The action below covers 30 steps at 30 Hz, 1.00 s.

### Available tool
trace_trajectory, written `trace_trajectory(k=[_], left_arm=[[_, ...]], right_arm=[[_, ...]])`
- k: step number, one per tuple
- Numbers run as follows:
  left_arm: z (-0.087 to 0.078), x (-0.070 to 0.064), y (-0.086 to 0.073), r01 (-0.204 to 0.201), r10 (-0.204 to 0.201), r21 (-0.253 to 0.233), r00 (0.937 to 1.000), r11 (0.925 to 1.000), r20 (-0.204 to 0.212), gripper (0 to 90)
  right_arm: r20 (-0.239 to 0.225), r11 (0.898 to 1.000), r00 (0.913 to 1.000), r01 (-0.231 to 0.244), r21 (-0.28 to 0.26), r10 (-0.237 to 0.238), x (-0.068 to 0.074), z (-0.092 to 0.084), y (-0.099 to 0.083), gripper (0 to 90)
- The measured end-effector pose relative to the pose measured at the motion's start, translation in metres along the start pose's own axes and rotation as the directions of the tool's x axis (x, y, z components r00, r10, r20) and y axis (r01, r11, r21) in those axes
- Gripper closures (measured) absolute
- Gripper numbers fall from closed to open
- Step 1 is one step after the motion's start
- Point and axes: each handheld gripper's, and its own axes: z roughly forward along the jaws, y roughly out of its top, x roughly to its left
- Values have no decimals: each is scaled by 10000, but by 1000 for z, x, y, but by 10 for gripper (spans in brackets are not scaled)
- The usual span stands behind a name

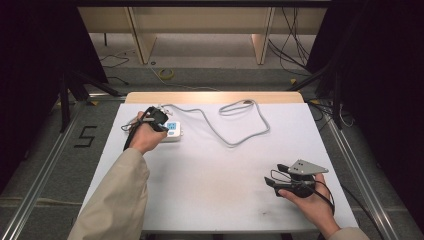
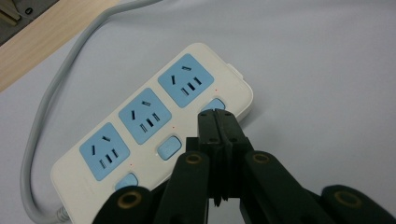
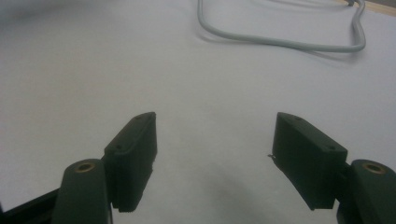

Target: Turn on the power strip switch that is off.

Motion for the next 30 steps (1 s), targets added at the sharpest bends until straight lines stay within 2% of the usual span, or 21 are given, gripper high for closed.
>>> trace_trajectory(k=[3, 16, 30], left_arm=[[-2, -1, -2, 48, -48, -6, 10000, 10000, 15, 896], [-12, -11, -6, -225, 227, -159, 9996, 9996, 148, 896], [-27, -19, -16, -318, 343, -586, 9986, 9978, 412, 877]], right_arm=[[4, 10000, 10000, 13, -22, -13, 0, 0, 0, 317], [13, 10000, 10000, -30, -7, 30, 0, 0, 0, 316], [10, 10000, 10000, -14, -29, 15, 0, 1, 0, 316]])
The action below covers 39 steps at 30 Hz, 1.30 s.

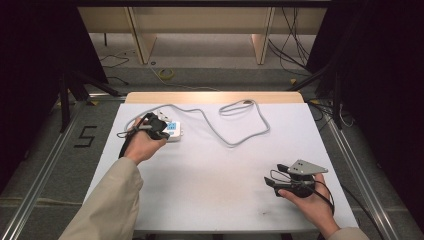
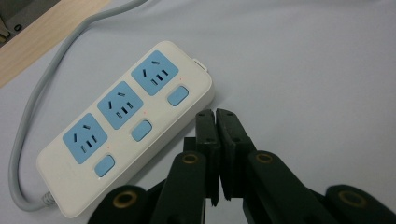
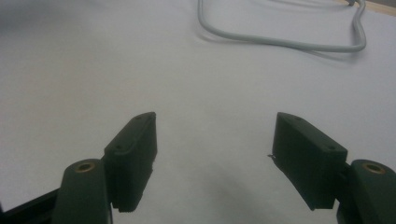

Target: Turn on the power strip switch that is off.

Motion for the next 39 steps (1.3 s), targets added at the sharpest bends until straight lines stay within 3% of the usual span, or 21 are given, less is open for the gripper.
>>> trace_trajectory(k=[11, 23, 33, 39], left_arm=[[-12, -5, -7, -242, 243, -238, 9997, 9994, 33, 845], [-18, -10, -19, -105, 133, -804, 9993, 9967, 342, 789], [-25, -14, -32, -50, 137, -1343, 9979, 9909, 637, 665], [-27, -18, -39, 174, -8, -1812, 9958, 9833, 911, 581]], right_arm=[[4, 10000, 10000, 28, 1, -28, 0, 0, 0, 316], [-31, 10000, 10000, 49, -1, -49, 0, 0, 0, 316], [-77, 10000, 9999, 80, 0, -80, 1, 0, 0, 316], [-99, 10000, 9999, 80, 22, -79, 2, 0, 0, 315]])
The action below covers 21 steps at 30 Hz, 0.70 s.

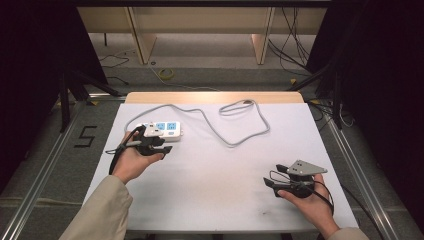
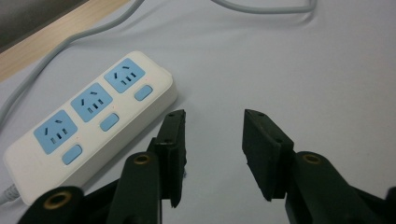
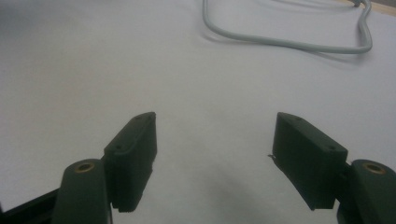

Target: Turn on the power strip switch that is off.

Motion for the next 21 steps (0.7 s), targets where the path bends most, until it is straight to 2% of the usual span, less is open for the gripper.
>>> trace_trajectory(k=[4, 10, 14, 19, 21], left_arm=[[-2, -3, -4, 54, -53, -254, 10000, 9997, 44, 520], [-6, -7, -10, 429, -426, -699, 9991, 9966, 64, 421], [-7, -11, -15, 397, -394, -801, 9992, 9960, 50, 358], [-8, -18, -19, 513, -485, -1016, 9984, 9935, 298, 323], [-8, -19, -20, 324, -296, -980, 9991, 9947, 300, 312]], right_arm=[[-51, 10000, 10000, 36, 49, -36, 0, 0, 0, 314], [-87, 10000, 10000, 45, 63, -44, 1, 1, 0, 314], [-94, 9999, 9999, 66, 83, -66, 1, 1, 0, 314], [-94, 9999, 9999, 83, 94, -82, 1, 1, 0, 314], [-130, 9999, 9999, 93, 89, -92, 1, 1, 0, 314]])
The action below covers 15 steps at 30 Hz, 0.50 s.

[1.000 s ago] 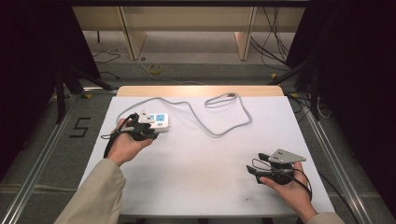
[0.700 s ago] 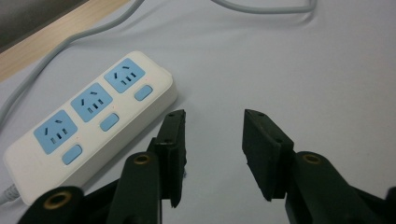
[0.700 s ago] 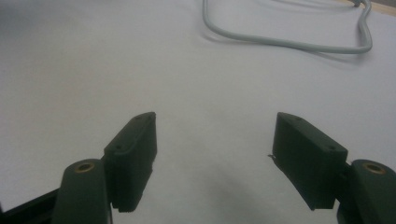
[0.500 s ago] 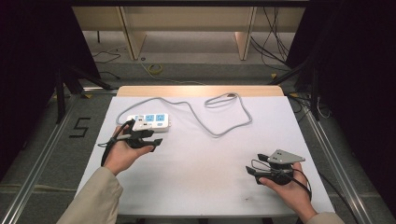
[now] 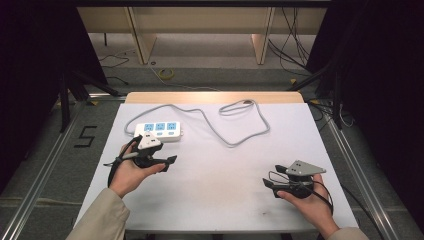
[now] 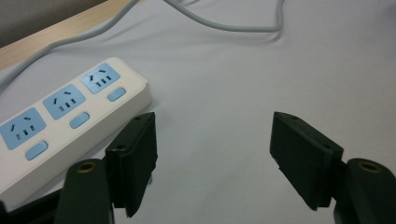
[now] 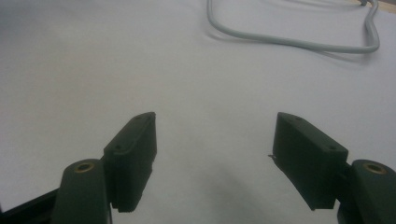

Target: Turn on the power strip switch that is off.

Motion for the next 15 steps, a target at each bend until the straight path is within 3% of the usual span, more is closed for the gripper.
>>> trace_trajectory(k=[15], left_arm=[[1, -15, -18, -331, 331, -20, 9995, 9995, -13, 266]], right_arm=[[-63, 10000, 10000, 43, 2, -43, 0, 1, 0, 313]])
